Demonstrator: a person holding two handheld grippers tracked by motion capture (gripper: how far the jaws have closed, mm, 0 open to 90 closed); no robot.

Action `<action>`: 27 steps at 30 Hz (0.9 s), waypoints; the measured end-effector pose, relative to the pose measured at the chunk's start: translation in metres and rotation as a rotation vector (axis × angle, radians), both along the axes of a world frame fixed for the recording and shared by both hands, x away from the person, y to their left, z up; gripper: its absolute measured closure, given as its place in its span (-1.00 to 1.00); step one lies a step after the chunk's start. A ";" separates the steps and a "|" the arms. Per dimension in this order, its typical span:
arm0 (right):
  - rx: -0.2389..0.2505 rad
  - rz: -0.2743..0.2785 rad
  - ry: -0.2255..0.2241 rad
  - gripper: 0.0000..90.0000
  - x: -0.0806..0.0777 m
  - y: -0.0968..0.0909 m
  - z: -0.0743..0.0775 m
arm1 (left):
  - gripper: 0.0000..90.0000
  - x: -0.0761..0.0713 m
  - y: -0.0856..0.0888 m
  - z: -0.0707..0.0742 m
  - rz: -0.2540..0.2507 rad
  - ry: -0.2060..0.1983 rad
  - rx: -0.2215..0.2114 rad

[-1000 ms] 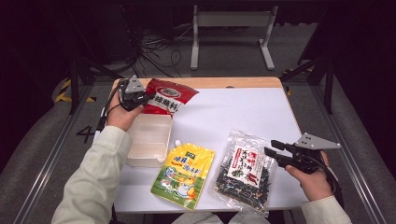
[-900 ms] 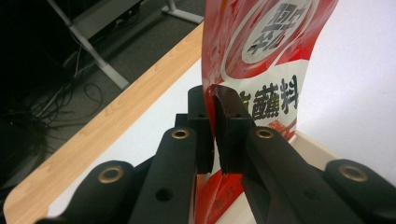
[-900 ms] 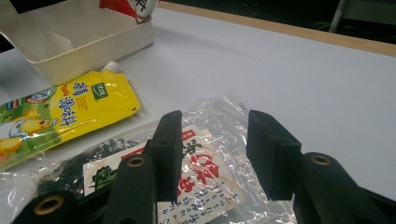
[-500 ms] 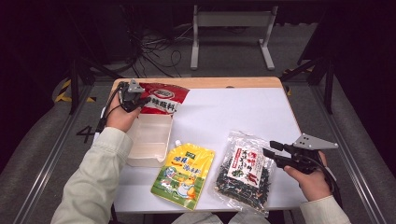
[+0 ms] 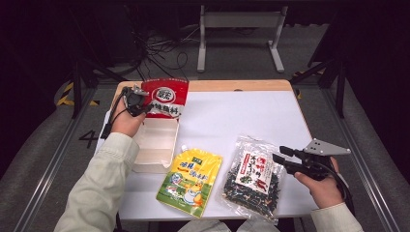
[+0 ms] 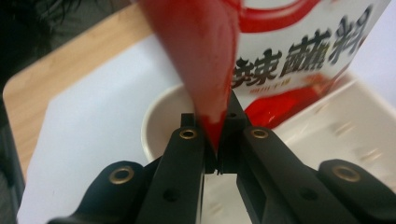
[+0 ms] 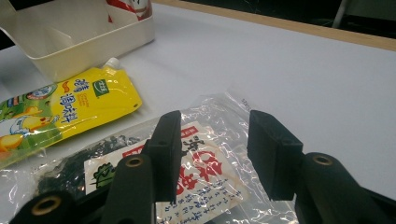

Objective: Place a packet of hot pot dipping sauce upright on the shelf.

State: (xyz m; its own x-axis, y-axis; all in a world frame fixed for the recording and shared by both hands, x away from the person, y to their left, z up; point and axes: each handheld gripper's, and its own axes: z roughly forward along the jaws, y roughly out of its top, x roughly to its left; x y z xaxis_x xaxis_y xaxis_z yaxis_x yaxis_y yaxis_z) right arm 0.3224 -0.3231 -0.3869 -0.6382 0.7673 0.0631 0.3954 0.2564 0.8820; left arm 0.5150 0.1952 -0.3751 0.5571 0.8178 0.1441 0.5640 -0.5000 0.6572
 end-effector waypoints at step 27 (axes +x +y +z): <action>-0.031 -0.042 0.006 0.15 0.003 -0.006 0.003 | -0.45 -0.077 0.008 0.037 -0.040 -0.125 -0.242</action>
State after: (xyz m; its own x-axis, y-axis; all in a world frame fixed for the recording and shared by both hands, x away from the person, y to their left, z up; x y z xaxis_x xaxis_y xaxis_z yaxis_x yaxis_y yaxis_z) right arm 0.3251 -0.3288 -0.3840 -0.6053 0.7949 0.0424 0.4112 0.2666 0.8717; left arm 0.4383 0.2033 -0.3378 0.5801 0.8144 0.0166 0.4538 -0.3400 0.8237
